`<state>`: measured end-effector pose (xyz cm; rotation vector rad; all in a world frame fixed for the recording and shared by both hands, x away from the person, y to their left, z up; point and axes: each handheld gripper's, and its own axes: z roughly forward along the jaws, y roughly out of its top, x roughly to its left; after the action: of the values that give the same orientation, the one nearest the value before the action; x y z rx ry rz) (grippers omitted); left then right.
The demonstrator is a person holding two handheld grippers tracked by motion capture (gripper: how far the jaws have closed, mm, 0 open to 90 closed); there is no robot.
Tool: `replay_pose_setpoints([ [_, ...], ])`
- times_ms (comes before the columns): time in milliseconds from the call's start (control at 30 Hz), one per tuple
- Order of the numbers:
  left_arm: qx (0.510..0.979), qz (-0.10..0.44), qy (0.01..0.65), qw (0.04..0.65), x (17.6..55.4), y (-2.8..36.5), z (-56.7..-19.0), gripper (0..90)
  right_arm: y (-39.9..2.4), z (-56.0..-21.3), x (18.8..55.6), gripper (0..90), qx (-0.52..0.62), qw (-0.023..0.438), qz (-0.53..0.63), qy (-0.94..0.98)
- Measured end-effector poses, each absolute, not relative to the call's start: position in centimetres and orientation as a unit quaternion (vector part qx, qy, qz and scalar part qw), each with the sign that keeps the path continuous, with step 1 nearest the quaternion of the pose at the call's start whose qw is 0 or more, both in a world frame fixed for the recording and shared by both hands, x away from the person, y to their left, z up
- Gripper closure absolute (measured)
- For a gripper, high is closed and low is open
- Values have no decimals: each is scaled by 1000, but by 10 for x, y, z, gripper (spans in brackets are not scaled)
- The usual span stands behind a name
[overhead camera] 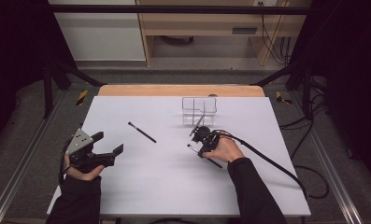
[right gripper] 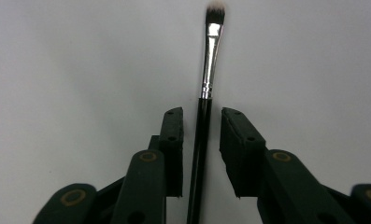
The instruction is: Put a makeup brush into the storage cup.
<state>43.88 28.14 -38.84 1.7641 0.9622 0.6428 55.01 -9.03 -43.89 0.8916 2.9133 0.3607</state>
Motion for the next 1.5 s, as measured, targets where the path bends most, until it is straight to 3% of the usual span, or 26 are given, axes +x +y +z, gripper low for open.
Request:
replay_pose_setpoints([
  [400,728,264,397,493,439,281,-389,99,-89,-446,550,832,289,31,102,951],
  [800,728,264,398,492,439,281,-389,99,-87,-442,545,839,299,35,111,947],
  [1167,729,263,397,492,439,280,-390,100,-99,-405,531,839,300,70,214,927],
  [1500,729,263,397,492,439,279,-390,100,-117,-372,516,839,324,146,338,872],
])
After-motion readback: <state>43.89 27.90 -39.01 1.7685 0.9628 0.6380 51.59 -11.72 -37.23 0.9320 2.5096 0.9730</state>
